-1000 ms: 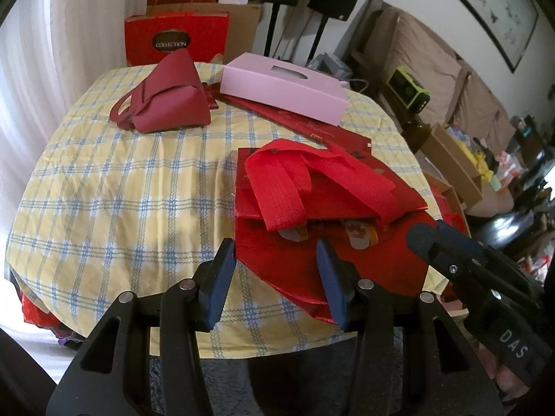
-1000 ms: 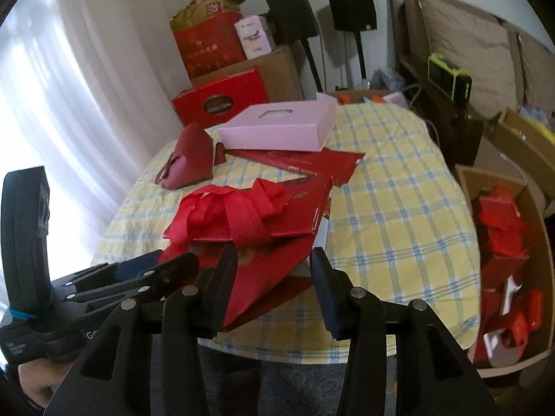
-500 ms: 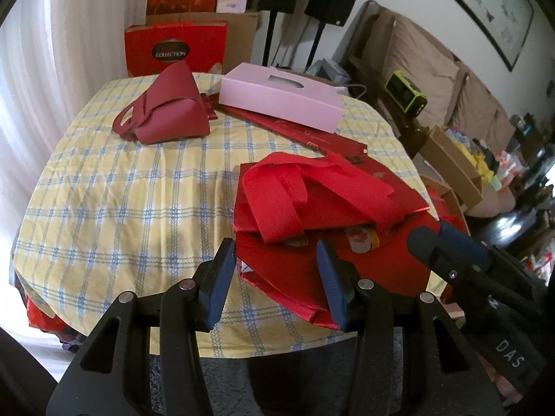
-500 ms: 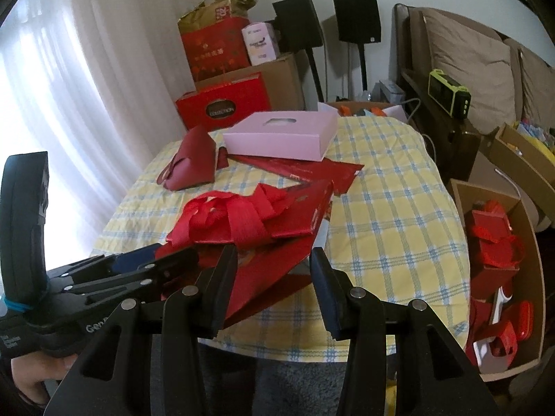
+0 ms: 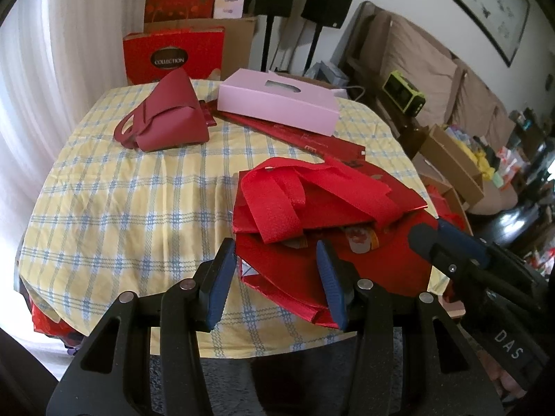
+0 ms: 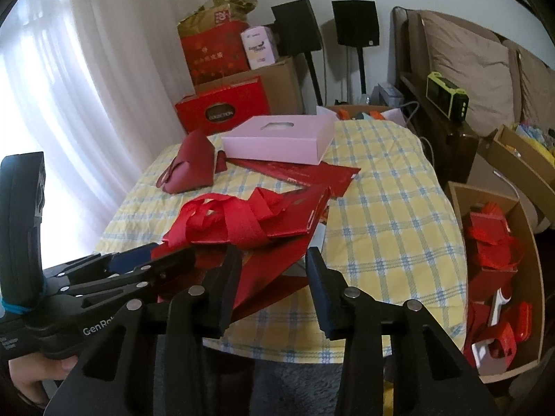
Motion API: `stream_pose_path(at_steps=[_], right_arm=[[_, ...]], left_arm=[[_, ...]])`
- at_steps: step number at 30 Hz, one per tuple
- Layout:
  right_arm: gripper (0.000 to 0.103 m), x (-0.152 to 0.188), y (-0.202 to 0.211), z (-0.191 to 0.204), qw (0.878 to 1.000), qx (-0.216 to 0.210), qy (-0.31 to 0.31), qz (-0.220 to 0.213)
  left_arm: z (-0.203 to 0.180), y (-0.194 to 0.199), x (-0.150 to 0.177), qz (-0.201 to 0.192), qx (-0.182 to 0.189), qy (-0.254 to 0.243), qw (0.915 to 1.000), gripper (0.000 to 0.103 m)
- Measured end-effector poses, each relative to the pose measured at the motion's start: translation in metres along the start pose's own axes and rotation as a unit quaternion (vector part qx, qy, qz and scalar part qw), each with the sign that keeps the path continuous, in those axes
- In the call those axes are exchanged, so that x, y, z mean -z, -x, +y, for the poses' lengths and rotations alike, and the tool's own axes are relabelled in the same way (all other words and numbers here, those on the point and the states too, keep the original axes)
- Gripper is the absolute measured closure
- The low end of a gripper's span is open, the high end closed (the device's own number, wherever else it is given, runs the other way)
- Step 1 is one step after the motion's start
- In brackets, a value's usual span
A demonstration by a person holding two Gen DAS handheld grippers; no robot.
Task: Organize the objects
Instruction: 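Close both grippers on the red printed bag's edge and lift it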
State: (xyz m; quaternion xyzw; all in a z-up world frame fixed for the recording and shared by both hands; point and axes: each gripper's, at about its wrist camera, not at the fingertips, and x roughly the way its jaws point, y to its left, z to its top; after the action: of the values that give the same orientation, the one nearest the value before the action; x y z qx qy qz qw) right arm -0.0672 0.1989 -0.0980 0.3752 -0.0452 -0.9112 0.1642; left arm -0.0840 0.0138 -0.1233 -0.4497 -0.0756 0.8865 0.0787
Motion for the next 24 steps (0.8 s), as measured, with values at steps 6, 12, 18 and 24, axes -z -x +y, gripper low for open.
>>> stream_pose_path(at_steps=[6,12,18,24], right_arm=[[0.083,0.000,0.000,-0.004,1.000,0.007,0.007,-0.004],[0.085,-0.001,0.004,-0.006,1.000,0.008,0.006,-0.011],[0.085,-0.002,0.017,0.003,0.999,0.008,0.030,-0.037],[0.087,-0.003,0.022,0.003,0.999,0.008,0.032,-0.043]], left_arm=[[0.007,0.000,-0.002,0.001,-0.005,0.011,0.9999,0.072],[0.002,0.007,-0.002,-0.009,-0.004,0.005,0.9999,0.073],[-0.001,0.012,-0.003,-0.017,-0.006,0.003,0.9998,0.078],[0.001,0.021,-0.005,-0.031,-0.005,0.008,0.9995,0.081]])
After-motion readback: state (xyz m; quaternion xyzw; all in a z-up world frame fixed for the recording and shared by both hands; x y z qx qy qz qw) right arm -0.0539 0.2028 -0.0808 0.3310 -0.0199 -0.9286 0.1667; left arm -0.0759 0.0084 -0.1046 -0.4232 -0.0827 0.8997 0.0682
